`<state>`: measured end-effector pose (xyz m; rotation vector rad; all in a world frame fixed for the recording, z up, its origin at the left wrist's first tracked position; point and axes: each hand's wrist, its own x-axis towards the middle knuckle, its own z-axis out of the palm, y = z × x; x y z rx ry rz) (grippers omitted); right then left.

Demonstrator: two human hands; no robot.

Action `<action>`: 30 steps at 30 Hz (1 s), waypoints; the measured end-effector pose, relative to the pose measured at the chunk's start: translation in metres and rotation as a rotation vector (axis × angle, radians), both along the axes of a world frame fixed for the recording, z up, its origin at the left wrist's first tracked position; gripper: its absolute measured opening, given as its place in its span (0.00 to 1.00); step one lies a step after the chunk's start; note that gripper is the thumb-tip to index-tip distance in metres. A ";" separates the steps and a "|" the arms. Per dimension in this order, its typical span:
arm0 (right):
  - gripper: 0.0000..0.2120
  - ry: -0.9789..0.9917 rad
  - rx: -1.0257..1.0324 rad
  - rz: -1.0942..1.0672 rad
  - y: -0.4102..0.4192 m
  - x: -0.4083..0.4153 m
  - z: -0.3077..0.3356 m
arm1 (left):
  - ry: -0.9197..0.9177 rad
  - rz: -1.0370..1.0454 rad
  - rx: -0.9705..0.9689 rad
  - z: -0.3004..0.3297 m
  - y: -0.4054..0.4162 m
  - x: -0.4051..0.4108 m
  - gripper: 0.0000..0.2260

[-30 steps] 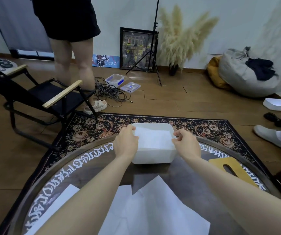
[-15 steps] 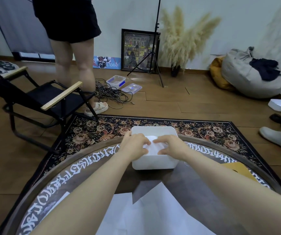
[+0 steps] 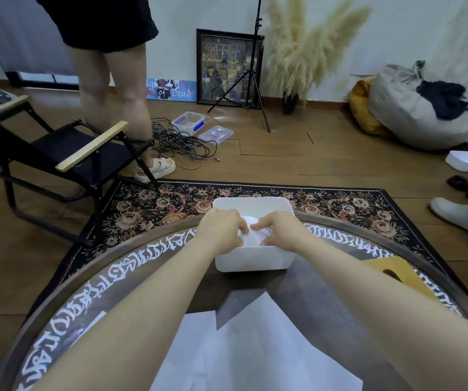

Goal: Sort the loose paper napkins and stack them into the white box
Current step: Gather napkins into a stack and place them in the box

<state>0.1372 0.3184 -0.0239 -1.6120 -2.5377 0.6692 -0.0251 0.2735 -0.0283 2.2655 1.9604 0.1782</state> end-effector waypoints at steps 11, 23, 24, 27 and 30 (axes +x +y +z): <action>0.24 0.229 -0.022 -0.040 -0.010 0.008 0.017 | -0.325 0.121 -0.015 0.017 -0.010 0.005 0.15; 0.19 0.348 0.034 -0.019 -0.079 0.036 0.051 | -0.238 0.071 0.054 0.056 -0.082 0.015 0.14; 0.19 0.304 0.048 -0.007 -0.088 0.039 0.051 | -0.185 0.057 0.052 0.057 -0.092 0.016 0.14; 0.21 0.117 0.106 0.012 -0.117 0.049 0.051 | -0.063 0.034 0.018 0.058 -0.124 0.020 0.15; 0.23 -0.054 0.149 0.043 -0.146 0.059 0.048 | 0.066 0.018 -0.034 0.057 -0.155 0.023 0.16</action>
